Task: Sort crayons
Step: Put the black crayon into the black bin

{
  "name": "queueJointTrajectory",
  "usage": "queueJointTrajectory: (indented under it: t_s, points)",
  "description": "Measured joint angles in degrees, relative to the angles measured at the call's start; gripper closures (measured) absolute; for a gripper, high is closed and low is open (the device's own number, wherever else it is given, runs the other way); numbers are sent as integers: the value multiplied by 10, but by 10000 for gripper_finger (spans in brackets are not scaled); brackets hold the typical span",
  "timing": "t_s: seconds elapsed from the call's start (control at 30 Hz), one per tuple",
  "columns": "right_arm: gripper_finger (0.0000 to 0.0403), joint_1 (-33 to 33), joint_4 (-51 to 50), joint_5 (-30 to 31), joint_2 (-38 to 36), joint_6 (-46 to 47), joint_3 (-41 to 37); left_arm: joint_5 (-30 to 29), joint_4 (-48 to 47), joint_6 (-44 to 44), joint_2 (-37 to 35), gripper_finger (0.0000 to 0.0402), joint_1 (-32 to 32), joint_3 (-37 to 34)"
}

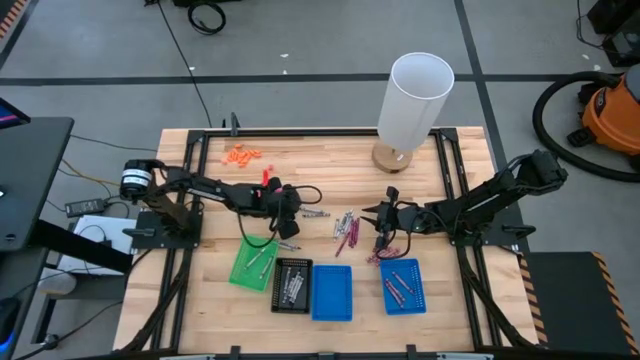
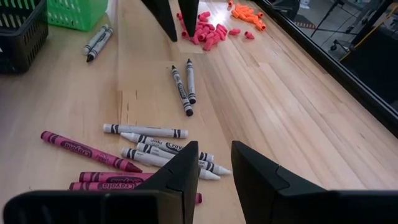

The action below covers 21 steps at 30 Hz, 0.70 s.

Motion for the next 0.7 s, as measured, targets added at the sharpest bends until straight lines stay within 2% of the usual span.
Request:
queueJointTrajectory:
  t_s: [0.7]
  points:
    - [298, 0, -11, 10, 0, 4, 0, 0, -31, -26, -9, 259, 1, 0]
